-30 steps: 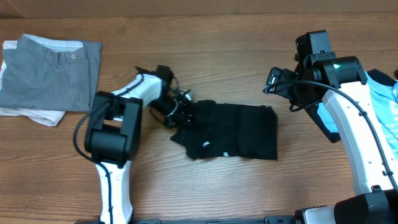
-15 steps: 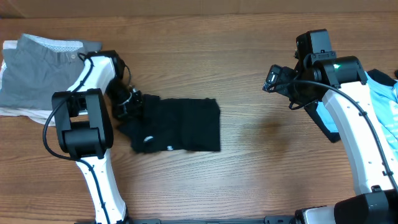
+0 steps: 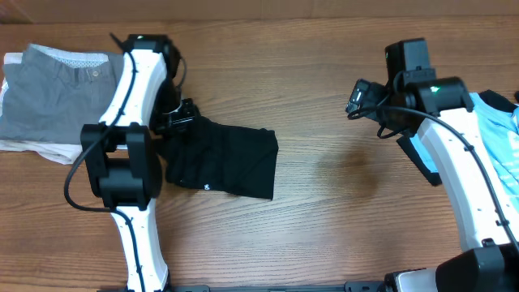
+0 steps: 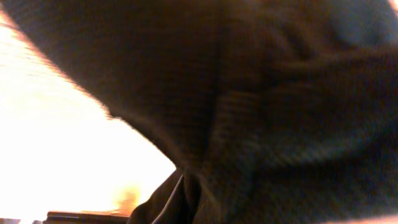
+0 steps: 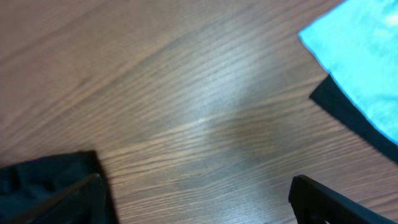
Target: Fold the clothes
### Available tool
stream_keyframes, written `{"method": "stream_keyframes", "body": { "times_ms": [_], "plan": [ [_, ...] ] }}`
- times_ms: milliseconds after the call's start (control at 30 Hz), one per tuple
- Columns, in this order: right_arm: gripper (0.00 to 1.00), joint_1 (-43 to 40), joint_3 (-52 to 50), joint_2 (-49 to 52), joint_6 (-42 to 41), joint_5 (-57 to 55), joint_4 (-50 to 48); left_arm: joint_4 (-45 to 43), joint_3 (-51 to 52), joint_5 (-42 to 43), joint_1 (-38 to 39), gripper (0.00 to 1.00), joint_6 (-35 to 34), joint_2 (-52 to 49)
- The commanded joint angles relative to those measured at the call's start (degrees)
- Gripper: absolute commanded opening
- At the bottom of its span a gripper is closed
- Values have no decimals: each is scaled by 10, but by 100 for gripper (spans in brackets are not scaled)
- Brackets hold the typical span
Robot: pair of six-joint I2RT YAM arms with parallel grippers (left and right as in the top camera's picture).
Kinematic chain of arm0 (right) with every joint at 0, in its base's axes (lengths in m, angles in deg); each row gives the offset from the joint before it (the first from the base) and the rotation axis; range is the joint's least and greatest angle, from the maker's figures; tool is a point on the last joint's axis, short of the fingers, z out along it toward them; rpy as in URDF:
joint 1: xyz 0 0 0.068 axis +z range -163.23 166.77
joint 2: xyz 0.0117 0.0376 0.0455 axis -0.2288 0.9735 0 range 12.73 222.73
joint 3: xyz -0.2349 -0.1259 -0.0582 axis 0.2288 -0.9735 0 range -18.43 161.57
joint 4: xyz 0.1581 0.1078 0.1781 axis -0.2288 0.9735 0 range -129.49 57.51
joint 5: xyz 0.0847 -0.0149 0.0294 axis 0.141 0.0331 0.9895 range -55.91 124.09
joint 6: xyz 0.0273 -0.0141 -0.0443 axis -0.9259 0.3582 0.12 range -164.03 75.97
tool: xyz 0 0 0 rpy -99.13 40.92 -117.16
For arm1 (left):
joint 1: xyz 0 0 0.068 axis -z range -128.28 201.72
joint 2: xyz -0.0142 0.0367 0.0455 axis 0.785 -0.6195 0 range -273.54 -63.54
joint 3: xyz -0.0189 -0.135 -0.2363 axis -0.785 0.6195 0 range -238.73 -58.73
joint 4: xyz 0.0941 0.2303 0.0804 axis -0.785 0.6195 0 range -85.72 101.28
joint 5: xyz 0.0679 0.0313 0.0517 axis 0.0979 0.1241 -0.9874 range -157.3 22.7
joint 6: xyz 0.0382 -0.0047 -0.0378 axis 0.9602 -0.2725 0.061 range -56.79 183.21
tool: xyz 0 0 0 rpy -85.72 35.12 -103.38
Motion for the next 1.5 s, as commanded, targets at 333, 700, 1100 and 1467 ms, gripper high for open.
{"method": "stream_keyframes", "body": {
  "times_ms": [333, 700, 1100, 1467],
  "plan": [
    [36, 2, -157, 0, 0, 164, -90, 15, -19, 45, 110, 4, -15, 53],
    [24, 64, -277, 0, -66, 229, -210, -44, -18, 87, 195, 6, -21, 53],
    [24, 120, -284, 17, -128, 177, -228, -75, -18, 88, 225, 4, -40, 53],
    [14, 120, -284, 95, -123, 242, -257, -88, -18, 121, 241, 4, -40, 53]
  ]
}}
